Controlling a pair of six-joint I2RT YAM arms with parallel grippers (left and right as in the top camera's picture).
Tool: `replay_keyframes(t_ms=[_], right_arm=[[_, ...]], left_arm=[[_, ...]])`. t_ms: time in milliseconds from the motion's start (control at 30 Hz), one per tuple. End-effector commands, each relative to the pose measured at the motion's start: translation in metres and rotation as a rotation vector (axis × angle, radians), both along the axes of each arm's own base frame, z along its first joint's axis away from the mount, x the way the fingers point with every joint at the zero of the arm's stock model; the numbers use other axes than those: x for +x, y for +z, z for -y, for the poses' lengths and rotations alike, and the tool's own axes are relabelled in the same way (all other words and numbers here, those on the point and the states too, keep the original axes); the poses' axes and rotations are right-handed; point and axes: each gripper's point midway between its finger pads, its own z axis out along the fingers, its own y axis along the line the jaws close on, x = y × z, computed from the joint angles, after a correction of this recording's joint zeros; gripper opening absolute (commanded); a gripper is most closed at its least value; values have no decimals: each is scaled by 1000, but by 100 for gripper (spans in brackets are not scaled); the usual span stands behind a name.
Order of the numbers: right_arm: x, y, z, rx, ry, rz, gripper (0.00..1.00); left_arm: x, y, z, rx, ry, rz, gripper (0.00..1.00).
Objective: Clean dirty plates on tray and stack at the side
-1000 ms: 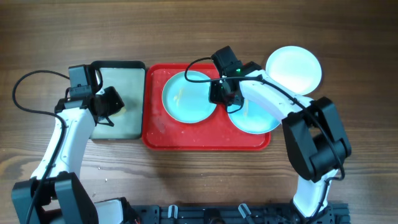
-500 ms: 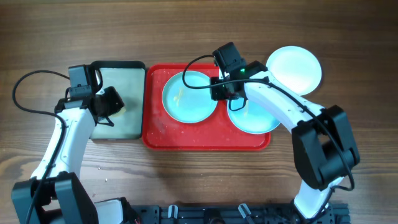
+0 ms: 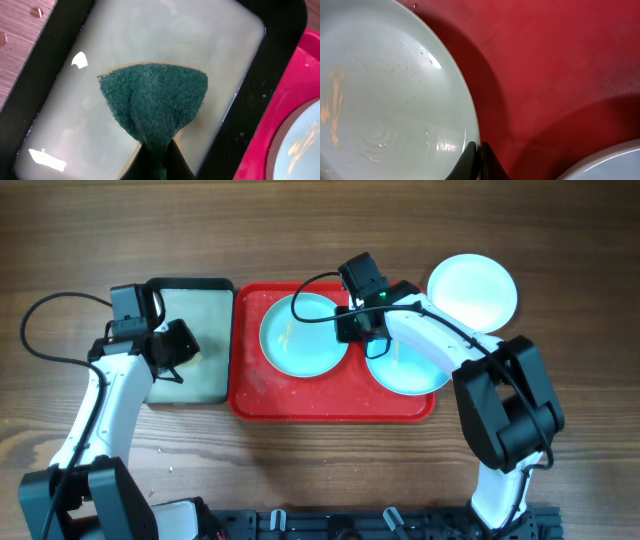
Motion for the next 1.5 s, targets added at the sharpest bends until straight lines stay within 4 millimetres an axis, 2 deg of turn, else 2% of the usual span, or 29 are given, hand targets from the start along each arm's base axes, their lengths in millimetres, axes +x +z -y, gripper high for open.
replay_keyframes(t_ms=[0,200,300,433,833,1233,1367,1467], right_arm=[[-2,-6,-4,-5,44,-2,4],[0,-5,-5,-6,62,11,4],[0,-5,-5,-15,95,18,4],[1,-5,-5,-12,93,23,4],[1,-5,-5,-12,93,22,4],[0,-5,-5,-12,93,22,4],[0,-5,-5,-13,93,21,4],[0,-5,-5,-12,94,19,4]], left_arm=[[3,0,2,42,-110,12,4],[18,20,0,86,-151,112,4],[19,39,5,116,-196,165,4],[14,54,33,126,-275,193,4],[7,56,127,113,-538,225,4],[14,72,182,18,-561,334,4],[16,67,205,8,-611,352,4],[17,62,211,-5,-608,346,4]])
